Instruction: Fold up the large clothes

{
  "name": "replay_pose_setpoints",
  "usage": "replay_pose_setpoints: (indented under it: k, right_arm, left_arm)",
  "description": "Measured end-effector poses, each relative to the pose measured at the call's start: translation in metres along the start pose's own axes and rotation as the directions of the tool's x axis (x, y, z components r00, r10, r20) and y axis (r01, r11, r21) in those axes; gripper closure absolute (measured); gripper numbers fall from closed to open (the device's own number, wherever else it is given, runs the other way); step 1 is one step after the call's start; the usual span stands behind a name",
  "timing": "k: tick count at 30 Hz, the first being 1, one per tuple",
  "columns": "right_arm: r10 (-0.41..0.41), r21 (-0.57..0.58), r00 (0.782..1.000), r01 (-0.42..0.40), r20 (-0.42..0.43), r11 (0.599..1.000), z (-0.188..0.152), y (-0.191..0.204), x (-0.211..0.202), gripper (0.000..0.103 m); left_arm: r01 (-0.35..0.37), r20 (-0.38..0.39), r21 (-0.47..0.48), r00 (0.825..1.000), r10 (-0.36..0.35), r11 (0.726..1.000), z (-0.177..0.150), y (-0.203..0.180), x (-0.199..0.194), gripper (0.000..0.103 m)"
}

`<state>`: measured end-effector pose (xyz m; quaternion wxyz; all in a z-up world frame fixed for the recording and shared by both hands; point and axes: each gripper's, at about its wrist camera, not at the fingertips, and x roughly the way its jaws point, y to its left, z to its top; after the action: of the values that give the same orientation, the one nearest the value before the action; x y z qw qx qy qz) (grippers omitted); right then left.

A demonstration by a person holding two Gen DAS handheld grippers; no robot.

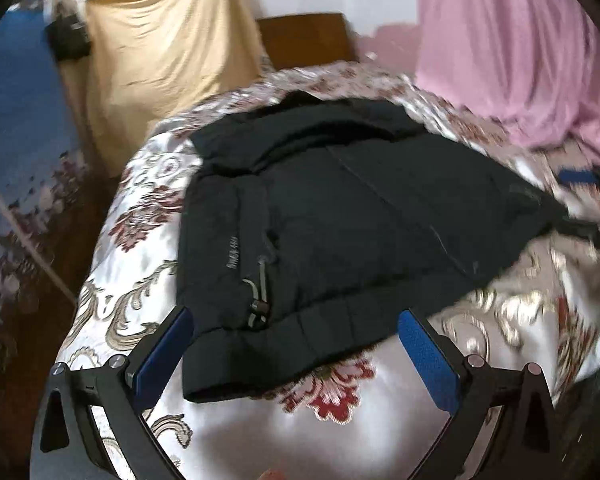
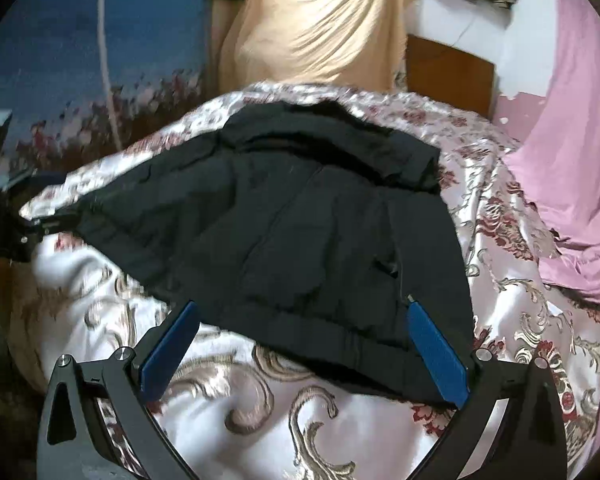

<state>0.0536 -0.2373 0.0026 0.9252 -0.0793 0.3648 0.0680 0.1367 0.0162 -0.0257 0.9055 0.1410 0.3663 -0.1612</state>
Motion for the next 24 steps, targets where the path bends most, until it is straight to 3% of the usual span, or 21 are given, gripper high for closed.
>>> replay_pose_setpoints:
  k: [3, 7, 10, 15, 20, 24]
  right_arm:
    - [-0.016, -0.031, 0.999, 0.015, -0.034, 0.999, -0.002, -0.001, 0.002, 0.001]
    - [-0.039, -0.042, 0.995, 0.035, -0.093, 0.998, -0.005, -0.009, 0.011, 0.001]
    - [-0.062, -0.061, 0.986, 0.053, -0.152, 0.997, -0.008, -0.015, 0.019, 0.001]
    - [-0.039, -0.071, 0.972, 0.023, -0.23, 0.997, -0.011, -0.031, 0.025, 0.001]
    - [-0.09, -0.144, 0.944, 0.045, -0.319, 0.989, -0.012, -0.046, 0.037, 0.001]
    - [-0.125, -0.229, 0.909, 0.033, -0.397, 0.973, -0.009, -0.049, 0.054, 0.001]
  left_arm:
    - [0.008, -0.058, 0.07, 0.998, -0.004, 0.998, -0.003, -0.008, 0.012, 0.0]
    - [0.0, -0.14, 0.095, 0.99, 0.013, 0.995, -0.006, -0.008, 0.029, 0.0]
    - [0.005, -0.159, 0.092, 0.987, 0.01, 0.996, -0.005, -0.006, 0.035, 0.0]
    - [-0.034, -0.179, 0.184, 0.982, 0.068, 0.982, -0.003, -0.016, 0.043, 0.0]
    - [-0.081, -0.19, 0.265, 0.973, 0.135, 0.961, 0.003, -0.026, 0.053, 0.0]
    - [-0.084, -0.215, 0.235, 0.967, 0.136, 0.968, 0.007, -0.018, 0.059, 0.0]
